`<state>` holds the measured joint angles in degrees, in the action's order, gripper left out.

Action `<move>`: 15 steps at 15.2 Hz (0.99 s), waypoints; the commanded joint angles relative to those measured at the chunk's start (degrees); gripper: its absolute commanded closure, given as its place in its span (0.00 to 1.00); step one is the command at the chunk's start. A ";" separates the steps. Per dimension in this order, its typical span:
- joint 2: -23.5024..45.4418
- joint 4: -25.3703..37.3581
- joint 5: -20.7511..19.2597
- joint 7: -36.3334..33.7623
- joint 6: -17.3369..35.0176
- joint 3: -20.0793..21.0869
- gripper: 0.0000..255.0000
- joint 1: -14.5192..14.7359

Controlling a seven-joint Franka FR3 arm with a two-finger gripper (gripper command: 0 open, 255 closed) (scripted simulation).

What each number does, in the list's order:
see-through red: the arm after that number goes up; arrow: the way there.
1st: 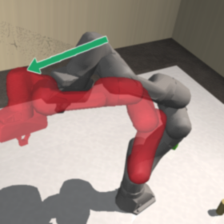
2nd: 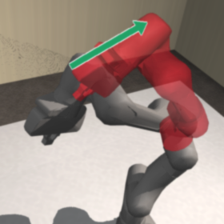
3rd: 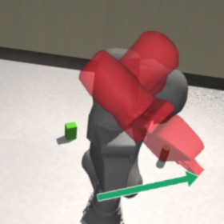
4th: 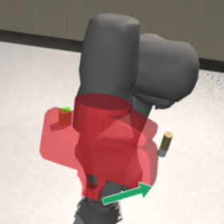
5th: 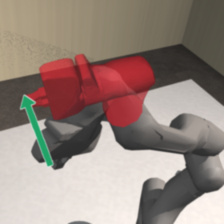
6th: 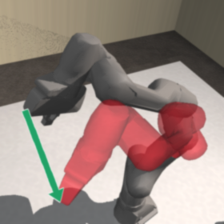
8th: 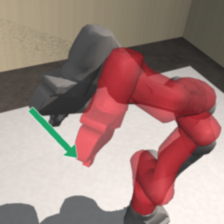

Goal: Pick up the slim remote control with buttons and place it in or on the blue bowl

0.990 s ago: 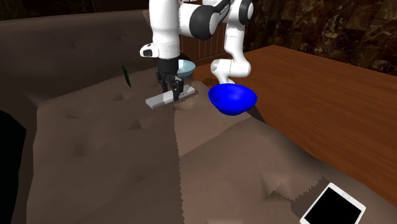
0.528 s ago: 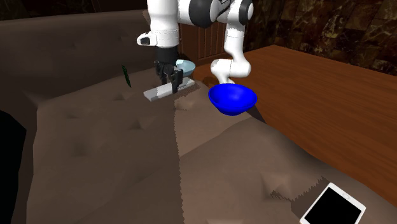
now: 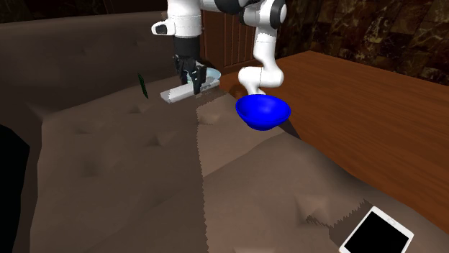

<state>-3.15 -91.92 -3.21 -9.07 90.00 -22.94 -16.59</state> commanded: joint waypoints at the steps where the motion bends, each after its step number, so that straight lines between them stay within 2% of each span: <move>1: 0.57 2.26 0.22 0.29 -1.73 -0.12 1.00 -0.08; 4: 1.29 4.91 0.50 0.56 -3.70 -0.22 1.00 -0.16; 9: -5.06 -1.71 -1.52 -7.33 -3.43 4.21 1.00 3.26; 15: -10.25 -6.95 -1.98 -16.39 -3.81 9.88 1.00 6.53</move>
<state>-12.38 -97.62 -5.16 -23.51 86.04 -14.22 -10.70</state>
